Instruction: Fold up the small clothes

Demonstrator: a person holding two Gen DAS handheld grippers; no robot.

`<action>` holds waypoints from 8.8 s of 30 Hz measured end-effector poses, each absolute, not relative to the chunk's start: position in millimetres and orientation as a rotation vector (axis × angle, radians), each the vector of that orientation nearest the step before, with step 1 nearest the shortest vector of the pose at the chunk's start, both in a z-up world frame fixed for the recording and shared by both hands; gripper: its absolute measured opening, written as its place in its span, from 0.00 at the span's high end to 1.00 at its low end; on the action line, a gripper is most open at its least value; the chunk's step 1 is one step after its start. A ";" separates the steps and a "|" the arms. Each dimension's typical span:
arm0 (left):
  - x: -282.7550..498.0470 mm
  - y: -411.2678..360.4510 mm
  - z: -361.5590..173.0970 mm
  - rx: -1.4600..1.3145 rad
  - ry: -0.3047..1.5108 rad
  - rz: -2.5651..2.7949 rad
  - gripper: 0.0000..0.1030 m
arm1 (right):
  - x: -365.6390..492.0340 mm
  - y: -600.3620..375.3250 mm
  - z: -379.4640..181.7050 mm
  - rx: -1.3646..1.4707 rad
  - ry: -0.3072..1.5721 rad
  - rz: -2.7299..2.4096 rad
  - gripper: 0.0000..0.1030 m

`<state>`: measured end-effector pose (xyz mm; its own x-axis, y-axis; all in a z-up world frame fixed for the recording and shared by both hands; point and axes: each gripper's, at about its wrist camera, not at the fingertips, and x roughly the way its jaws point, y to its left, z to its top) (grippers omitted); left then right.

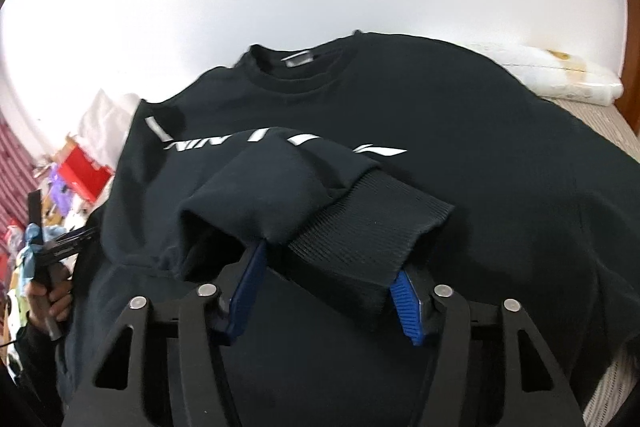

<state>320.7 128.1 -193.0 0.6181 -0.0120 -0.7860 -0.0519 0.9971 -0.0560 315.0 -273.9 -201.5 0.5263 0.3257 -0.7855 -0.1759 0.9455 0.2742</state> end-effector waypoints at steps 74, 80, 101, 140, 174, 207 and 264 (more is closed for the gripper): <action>332.3 133.7 -193.0 -0.036 0.866 -0.068 0.31 | 333.4 -286.2 -235.4 -0.060 1.087 -0.156 0.29; 334.0 135.9 -194.0 -0.056 0.872 -0.077 0.31 | 334.0 -285.7 -245.5 -0.024 1.068 -0.124 0.53; 324.8 129.7 -184.8 -0.024 0.820 -0.121 0.30 | 317.4 -259.8 -195.0 -0.231 1.000 -0.175 0.61; 332.0 137.8 -194.5 -0.027 0.872 -0.109 0.29 | 344.9 -306.1 -229.9 0.038 1.046 -0.105 0.35; 332.4 138.0 -194.5 -0.026 0.871 -0.106 0.26 | 315.0 -290.6 -237.5 -0.125 1.030 -0.161 0.66; 320.5 139.4 -177.9 -0.060 0.756 -0.181 0.91 | 523.2 63.2 -234.5 -0.034 0.906 0.552 0.92; 158.6 47.8 -123.1 -0.011 0.776 -0.101 0.21 | 86.1 -460.1 -225.9 0.050 0.998 -0.390 0.33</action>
<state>158.6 47.8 -123.1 0.7090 -0.0952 -0.6987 0.0874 0.9951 -0.0470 86.1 -460.1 -225.9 0.4786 -0.2967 -0.8264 0.3419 0.9299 -0.1359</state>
